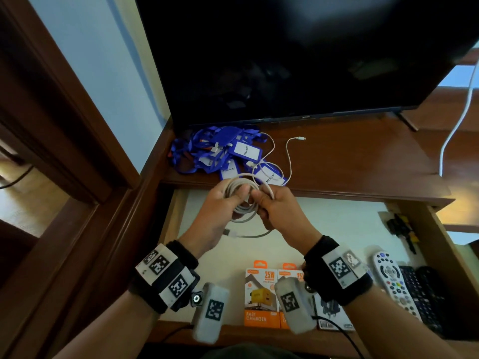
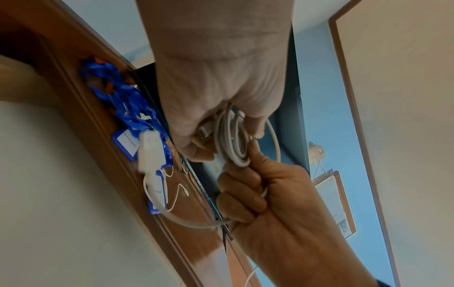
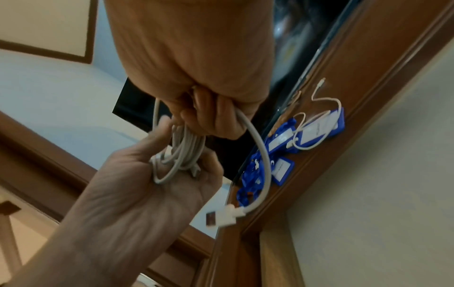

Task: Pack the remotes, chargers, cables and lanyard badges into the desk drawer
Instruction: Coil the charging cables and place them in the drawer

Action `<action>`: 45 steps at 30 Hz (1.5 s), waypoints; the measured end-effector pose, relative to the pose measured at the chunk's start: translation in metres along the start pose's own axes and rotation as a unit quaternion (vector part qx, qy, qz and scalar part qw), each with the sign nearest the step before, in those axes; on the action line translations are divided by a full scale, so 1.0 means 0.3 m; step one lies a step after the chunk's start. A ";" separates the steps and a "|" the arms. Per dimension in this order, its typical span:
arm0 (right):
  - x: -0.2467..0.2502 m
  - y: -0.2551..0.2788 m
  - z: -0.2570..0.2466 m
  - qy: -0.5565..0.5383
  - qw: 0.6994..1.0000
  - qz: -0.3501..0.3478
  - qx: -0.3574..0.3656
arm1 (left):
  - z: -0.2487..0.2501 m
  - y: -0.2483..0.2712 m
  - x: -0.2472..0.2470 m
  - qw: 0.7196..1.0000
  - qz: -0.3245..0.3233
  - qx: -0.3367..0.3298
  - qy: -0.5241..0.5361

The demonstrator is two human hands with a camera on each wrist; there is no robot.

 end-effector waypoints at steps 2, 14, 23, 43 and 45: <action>-0.006 -0.005 0.007 -0.044 0.999 0.003 -0.022 | 0.005 -0.006 -0.003 1.000 0.011 -0.008 0.009; 0.027 -0.013 0.043 -0.106 0.992 0.003 -0.061 | 0.015 -0.006 0.011 0.995 -0.084 0.021 0.047; 0.012 -0.002 0.067 -0.110 0.992 0.001 -0.065 | -0.008 0.003 0.002 0.995 -0.065 0.053 0.048; 0.244 -0.034 -0.009 -0.162 0.981 0.083 0.064 | -0.047 0.042 0.015 0.991 -0.123 0.042 -0.013; 0.248 -0.033 0.015 -0.118 0.987 0.082 0.075 | -0.035 0.030 0.022 0.993 -0.101 0.038 0.049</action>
Point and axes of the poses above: each hand's wrist, its own y-axis away from the middle knuckle, its own x-axis out of the back of the hand, z = x × y, the point moved 5 cm from there along -y, towards the middle knuckle, and after that the axes turned 6 degrees about -y, right-handed, at the moved point
